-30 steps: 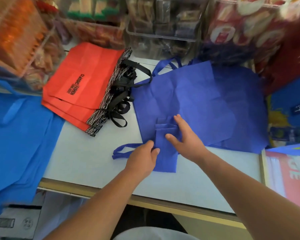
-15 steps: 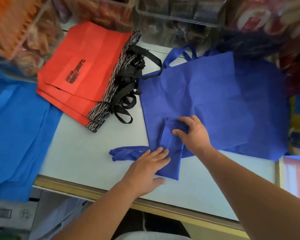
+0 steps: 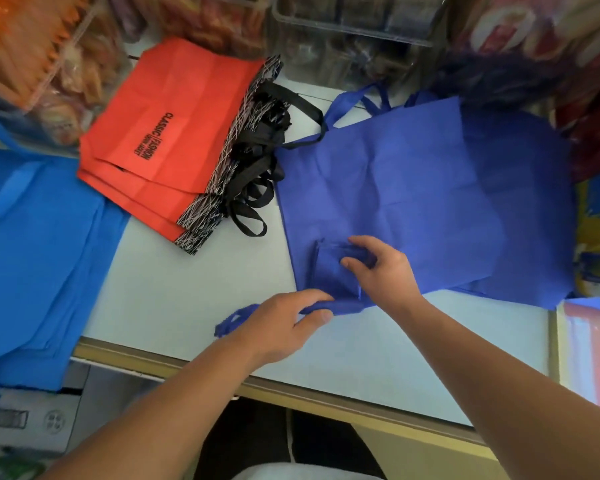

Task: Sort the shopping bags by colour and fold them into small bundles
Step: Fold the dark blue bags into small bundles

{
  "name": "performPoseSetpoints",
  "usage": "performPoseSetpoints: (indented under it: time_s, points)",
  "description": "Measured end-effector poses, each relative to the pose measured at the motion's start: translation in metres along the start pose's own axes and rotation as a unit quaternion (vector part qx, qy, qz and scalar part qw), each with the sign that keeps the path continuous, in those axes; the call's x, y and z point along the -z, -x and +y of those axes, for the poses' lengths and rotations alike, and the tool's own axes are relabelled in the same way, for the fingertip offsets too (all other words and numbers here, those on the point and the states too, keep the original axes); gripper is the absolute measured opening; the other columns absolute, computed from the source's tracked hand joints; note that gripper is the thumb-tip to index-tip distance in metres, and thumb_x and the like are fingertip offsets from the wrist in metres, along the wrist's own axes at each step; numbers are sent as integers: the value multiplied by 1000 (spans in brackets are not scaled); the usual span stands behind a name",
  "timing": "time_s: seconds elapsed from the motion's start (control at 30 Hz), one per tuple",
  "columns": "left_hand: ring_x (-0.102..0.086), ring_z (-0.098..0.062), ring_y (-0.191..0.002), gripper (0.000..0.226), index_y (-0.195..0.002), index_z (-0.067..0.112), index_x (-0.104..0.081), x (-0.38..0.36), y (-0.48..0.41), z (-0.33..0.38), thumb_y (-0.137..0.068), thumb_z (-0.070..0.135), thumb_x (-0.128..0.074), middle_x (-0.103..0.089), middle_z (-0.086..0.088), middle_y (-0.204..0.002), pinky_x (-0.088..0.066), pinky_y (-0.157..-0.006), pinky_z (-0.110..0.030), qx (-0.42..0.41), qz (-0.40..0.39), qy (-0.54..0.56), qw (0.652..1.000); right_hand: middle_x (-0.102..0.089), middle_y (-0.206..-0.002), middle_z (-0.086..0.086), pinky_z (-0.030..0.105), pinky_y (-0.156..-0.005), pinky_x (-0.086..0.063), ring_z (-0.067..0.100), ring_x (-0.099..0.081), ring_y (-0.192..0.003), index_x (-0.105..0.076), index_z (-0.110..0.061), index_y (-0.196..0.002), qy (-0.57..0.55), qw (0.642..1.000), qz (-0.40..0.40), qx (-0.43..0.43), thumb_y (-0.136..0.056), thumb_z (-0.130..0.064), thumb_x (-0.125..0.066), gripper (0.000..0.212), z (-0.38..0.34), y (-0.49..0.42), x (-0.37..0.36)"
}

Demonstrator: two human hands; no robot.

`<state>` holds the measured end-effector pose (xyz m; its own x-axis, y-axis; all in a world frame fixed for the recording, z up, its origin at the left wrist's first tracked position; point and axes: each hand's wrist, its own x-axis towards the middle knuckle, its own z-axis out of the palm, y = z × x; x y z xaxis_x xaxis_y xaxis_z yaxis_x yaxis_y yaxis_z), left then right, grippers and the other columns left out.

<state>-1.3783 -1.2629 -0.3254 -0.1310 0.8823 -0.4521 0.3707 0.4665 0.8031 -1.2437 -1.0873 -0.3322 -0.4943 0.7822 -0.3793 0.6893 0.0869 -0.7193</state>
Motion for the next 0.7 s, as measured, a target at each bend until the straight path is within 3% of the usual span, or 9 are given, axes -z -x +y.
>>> performPoseSetpoints:
  time_s: [0.07, 0.17, 0.23, 0.3, 0.43, 0.5, 0.57, 0.63, 0.7]
  points:
    - [-61, -9, -84, 14, -111, 37, -62, 2, 3, 4, -103, 45, -54, -68, 11, -95, -54, -84, -34, 10, 31, -5, 999, -71, -112, -16, 30, -97, -53, 3, -66, -104, -67, -32, -129, -60, 997, -39, -26, -97, -39, -66, 33, 7, 15, 0]
    - [-56, -14, -72, 15, -103, 33, -57, 1, -2, 8, -102, 47, -52, -62, 5, -79, -51, -72, -37, 26, 78, -35, 996, -61, -137, -22, 37, -114, -44, 4, -58, -127, -56, -40, -143, -192, 970, -122, -82, -93, -65, -58, 55, 12, 35, 5]
    - [-55, -15, -69, 17, -102, 33, -54, 0, -9, 11, -102, 50, -50, -58, 5, -72, -50, -68, -37, 33, 110, -69, 991, -59, -138, -24, 30, -110, -45, 0, -58, -126, -50, -44, -146, -228, 954, -170, -93, -88, -68, -65, 65, 13, 42, 9]
    - [-57, -17, -70, 19, -104, 34, -54, 2, -20, 14, -101, 53, -49, -57, 8, -71, -51, -69, -38, 48, 128, -87, 987, -62, -132, -24, 16, -95, -50, -8, -60, -115, -49, -43, -145, -179, 966, -173, -68, -89, -54, -72, 62, 13, 44, 8]
    - [-61, -27, -89, 32, -110, 27, -52, 10, -42, 25, -97, 57, -54, -62, 5, -92, -51, -73, -40, 65, 141, -217, 964, -67, -108, -20, 3, -74, -46, -9, -62, -93, -60, -29, -132, -61, 997, -45, -20, -91, -33, -75, 44, 15, 35, -10]
    - [-59, -26, -100, 42, -113, 25, -50, 19, -44, 31, -91, 59, -61, -62, 3, -106, -48, -80, -41, 57, 146, -316, 936, -66, -97, -20, 9, -72, -51, -5, -62, -84, -66, -28, -123, -67, 997, -3, -31, -89, -27, -77, 36, 15, 31, -16]
    - [-54, -23, -115, 46, -122, 26, -51, 28, -39, 33, -90, 56, -64, -59, 5, -123, -44, -93, -38, 22, 120, -375, 919, -67, -89, -18, 23, -74, -57, -1, -63, -79, -70, -28, -117, -74, 996, 18, -50, -88, -24, -79, 31, 14, 28, -18]
    - [-41, -21, -139, 50, -138, 30, -51, 31, -31, 32, -95, 53, -59, -46, 3, -152, -32, -114, -37, -35, 54, -403, 913, -67, -86, -17, 24, -71, -55, 0, -63, -74, -71, -27, -111, -83, 995, 24, -56, -87, -20, -79, 27, 14, 26, -19]
    - [-15, -20, -156, 58, -154, 29, -39, 28, -23, 29, -102, 55, -46, -14, -2, -170, -15, -125, -41, -40, -18, -415, 909, -63, -97, -15, 17, -73, -50, -1, -62, -76, -69, -30, -106, -75, 996, 30, -46, -86, -18, -80, 25, 13, 23, -22]
